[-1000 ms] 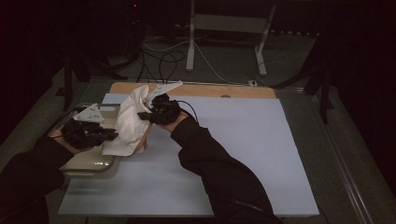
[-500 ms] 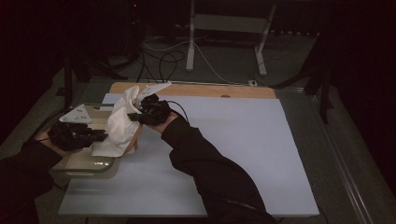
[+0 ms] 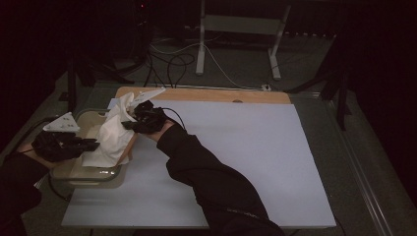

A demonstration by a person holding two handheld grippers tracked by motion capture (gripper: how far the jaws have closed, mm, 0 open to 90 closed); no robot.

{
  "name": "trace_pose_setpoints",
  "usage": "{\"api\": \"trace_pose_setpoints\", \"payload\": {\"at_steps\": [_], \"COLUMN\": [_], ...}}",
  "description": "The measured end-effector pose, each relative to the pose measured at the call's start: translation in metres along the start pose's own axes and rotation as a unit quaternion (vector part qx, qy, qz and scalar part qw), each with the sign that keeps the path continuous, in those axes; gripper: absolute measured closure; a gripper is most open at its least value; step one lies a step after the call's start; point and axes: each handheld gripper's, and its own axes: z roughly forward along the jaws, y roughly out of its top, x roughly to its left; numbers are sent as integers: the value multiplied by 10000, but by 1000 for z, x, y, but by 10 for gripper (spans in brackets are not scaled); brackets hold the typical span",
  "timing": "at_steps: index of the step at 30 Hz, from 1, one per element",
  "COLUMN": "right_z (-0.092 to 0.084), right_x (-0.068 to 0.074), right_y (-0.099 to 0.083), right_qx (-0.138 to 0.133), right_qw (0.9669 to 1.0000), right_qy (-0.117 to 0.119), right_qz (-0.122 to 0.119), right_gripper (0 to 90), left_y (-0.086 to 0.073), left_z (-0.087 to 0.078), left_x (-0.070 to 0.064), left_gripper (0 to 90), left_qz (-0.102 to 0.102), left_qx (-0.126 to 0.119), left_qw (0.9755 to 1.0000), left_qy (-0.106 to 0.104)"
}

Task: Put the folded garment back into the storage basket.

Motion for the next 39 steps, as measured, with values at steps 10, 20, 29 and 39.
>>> {"api": "trace_pose_setpoints", "payload": {"at_steps": [10,20,29,39], "right_z": [26,47,66,88], "right_x": [10,17,14,6], "right_y": [8,13,8,-5], "right_qx": [37,71,97,493], "right_qw": [10000,10000,9999,9988], "right_qy": [59,44,43,9], "right_qz": [-13,-50,2,59], "right_gripper": [819,818,809,520], "left_y": [-21,-38,-52,-63], "left_z": [-7,-11,-4,13], "left_x": [15,28,38,49], "left_gripper": [849,848,845,796], "left_qz": [-214,-368,-463,-584], "left_qx": [0,37,106,127], "left_qw": [9997,9992,9987,9980], "left_qy": [76,148,168,203]}}
